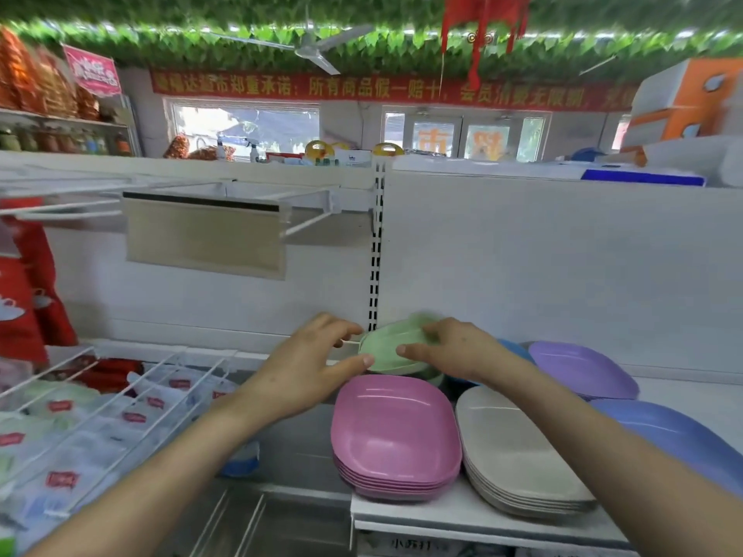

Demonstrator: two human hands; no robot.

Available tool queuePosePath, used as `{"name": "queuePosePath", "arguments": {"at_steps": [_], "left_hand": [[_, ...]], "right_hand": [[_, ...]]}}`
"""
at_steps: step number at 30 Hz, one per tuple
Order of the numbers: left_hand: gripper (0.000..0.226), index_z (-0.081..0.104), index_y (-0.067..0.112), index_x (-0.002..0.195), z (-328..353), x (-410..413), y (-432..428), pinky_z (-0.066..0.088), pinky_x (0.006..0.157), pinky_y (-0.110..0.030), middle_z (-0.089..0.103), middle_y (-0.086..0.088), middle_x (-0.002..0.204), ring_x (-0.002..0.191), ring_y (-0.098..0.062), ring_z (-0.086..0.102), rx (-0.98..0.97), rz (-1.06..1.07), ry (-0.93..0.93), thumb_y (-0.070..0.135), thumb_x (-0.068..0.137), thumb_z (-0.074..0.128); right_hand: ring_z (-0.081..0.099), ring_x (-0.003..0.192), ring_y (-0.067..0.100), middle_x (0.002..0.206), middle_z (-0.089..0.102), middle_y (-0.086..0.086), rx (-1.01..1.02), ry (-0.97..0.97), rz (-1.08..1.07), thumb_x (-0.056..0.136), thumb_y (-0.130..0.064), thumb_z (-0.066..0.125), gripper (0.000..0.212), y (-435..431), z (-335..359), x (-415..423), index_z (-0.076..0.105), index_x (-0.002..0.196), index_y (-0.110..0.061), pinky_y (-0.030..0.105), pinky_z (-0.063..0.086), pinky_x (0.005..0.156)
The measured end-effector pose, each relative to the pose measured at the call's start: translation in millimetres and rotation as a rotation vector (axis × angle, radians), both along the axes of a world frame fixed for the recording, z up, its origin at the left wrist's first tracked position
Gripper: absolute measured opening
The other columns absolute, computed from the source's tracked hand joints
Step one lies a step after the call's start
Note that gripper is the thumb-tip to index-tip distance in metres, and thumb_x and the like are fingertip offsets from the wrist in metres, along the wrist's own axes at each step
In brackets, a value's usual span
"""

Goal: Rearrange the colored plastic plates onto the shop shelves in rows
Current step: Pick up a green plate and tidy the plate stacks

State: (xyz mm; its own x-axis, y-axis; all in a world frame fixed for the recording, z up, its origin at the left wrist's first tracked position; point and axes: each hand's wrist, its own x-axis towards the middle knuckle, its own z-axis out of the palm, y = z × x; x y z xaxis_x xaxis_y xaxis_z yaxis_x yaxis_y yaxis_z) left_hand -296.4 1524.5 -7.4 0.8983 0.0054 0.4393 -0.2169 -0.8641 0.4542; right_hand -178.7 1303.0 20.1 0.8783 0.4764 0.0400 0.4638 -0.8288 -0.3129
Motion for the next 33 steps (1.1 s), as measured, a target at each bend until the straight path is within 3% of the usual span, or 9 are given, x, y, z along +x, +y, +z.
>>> {"name": "queuePosePath", "arguments": {"at_steps": [2,4,7,9,13,19,24,28,33], "left_hand": [[0.055,0.057,0.034,0.139,-1,6,3,0.052,0.096,-0.027,0.053,0.019,0.126,0.113,0.005,0.055,0.002,-0.006,0.011,0.064,0.093,0.059],[0.055,0.057,0.032,0.139,-4,12,4,0.051,0.097,-0.027,0.053,0.019,0.126,0.114,0.005,0.055,-0.009,-0.021,0.023,0.063,0.093,0.06],[0.061,0.056,0.031,0.142,-8,20,5,0.05,0.101,-0.03,0.052,0.019,0.132,0.118,0.003,0.053,0.014,-0.044,0.051,0.065,0.092,0.06],[0.065,0.054,0.03,0.145,-9,26,5,0.046,0.105,-0.027,0.051,0.017,0.139,0.124,0.0,0.05,0.051,-0.059,0.073,0.067,0.092,0.058],[0.061,0.05,0.029,0.148,-4,35,3,0.029,0.102,-0.016,0.047,0.011,0.149,0.132,-0.002,0.043,0.105,-0.068,0.086,0.06,0.096,0.057],[0.063,0.044,0.026,0.152,-3,50,5,0.028,0.114,-0.021,0.041,0.009,0.156,0.14,-0.007,0.038,0.127,-0.087,0.2,0.06,0.1,0.048],[0.078,0.014,0.022,0.165,-11,60,1,0.01,0.126,-0.029,0.011,0.006,0.172,0.157,-0.011,0.009,0.21,-0.099,0.381,0.063,0.103,0.036],[0.066,0.021,0.018,0.162,-7,60,-4,0.015,0.106,-0.012,0.024,0.001,0.168,0.152,-0.012,0.021,0.15,-0.138,0.458,0.048,0.108,0.042],[0.067,0.022,0.019,0.162,-3,56,-7,0.015,0.107,-0.013,0.024,0.001,0.167,0.152,-0.011,0.023,0.125,-0.147,0.468,0.048,0.107,0.045]], "right_hand": [[0.062,0.088,0.02,0.087,0.066,-0.003,-0.122,-0.02,-0.02,0.089,-0.074,0.055,0.054,1,-4,5,0.064,0.087,-0.021,0.036,0.051,0.079],[0.064,0.082,0.02,0.079,0.067,-0.002,-0.202,-0.047,-0.043,0.087,-0.076,0.055,0.059,2,-7,9,0.064,0.078,-0.019,0.035,0.051,0.075],[0.067,0.09,0.02,0.092,0.074,-0.005,-0.28,-0.066,-0.037,0.081,-0.082,0.056,0.062,2,-13,12,0.076,0.094,-0.025,0.036,0.056,0.083],[0.065,0.109,0.021,0.115,0.074,-0.004,-0.263,-0.088,-0.015,0.08,-0.082,0.057,0.065,2,-14,12,0.077,0.113,-0.03,0.038,0.054,0.094],[0.04,0.138,0.028,0.148,0.048,0.007,-0.199,-0.165,0.02,0.087,-0.079,0.053,0.076,-4,-8,11,0.051,0.149,-0.034,0.042,0.038,0.111],[0.037,0.141,0.024,0.152,0.043,0.0,-0.115,-0.114,0.193,0.098,-0.073,0.037,0.071,-17,-3,16,0.043,0.154,-0.03,0.043,0.032,0.118],[0.01,0.158,0.016,0.172,0.011,-0.001,-0.184,0.057,0.265,0.103,-0.067,0.032,0.08,-10,-14,12,0.016,0.165,-0.018,0.035,0.011,0.128],[0.011,0.158,0.017,0.172,0.008,0.0,-0.228,0.07,0.28,0.107,-0.059,0.032,0.073,-13,-16,10,0.021,0.163,-0.013,0.032,0.011,0.126],[0.012,0.157,0.019,0.172,0.01,0.0,-0.251,0.052,0.284,0.107,-0.058,0.033,0.071,-13,-15,9,0.024,0.161,-0.012,0.035,0.013,0.127]]}}
